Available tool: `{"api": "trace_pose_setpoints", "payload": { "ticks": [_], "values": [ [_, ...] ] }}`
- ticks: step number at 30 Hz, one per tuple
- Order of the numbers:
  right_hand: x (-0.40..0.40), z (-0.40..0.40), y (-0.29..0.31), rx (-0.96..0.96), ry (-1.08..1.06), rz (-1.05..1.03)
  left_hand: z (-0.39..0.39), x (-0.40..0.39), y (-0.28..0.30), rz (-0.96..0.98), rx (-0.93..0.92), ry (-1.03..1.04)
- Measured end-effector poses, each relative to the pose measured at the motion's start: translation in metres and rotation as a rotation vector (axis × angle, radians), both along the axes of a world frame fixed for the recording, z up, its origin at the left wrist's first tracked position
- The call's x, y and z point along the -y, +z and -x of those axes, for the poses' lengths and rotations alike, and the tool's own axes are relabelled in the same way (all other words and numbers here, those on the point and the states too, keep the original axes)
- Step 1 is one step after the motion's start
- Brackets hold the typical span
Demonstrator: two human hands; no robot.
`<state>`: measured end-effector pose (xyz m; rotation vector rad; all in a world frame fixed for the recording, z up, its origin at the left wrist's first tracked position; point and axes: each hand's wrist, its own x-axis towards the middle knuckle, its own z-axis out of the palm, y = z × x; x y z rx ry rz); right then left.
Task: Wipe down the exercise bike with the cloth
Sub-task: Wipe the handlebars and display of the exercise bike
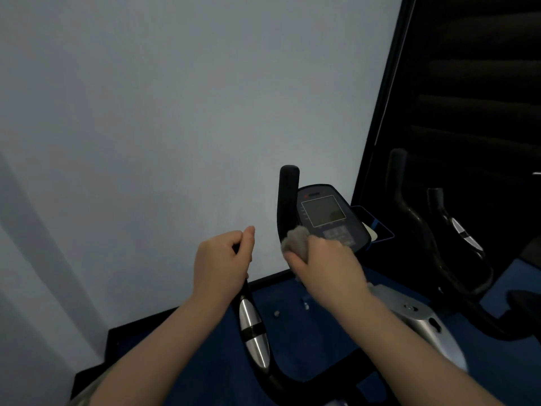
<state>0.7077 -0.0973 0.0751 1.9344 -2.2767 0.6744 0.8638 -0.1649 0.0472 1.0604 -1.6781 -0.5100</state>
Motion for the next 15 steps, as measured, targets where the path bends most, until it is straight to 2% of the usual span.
{"api": "trace_pose_setpoints", "payload": {
  "ticks": [2, 4, 7, 11, 15],
  "values": [
    [-0.01, 0.013, 0.001, -0.047, -0.003, -0.079, 0.001, 0.001, 0.0, -0.005, -0.03, 0.0],
    [-0.005, 0.019, 0.01, -0.002, 0.0, -0.139, 0.002, 0.001, 0.0, -0.004, -0.047, -0.002],
    [0.02, 0.007, 0.018, 0.1, 0.004, -0.047, 0.001, 0.003, 0.001, 0.004, -0.027, -0.01],
    [0.002, 0.001, 0.0, 0.059, 0.043, 0.001, -0.002, 0.003, -0.001, 0.023, -0.028, -0.03],
    [-0.024, 0.029, 0.004, 0.003, 0.071, -0.157, -0.001, 0.005, -0.002, 0.033, -0.049, -0.03]
  ]
}}
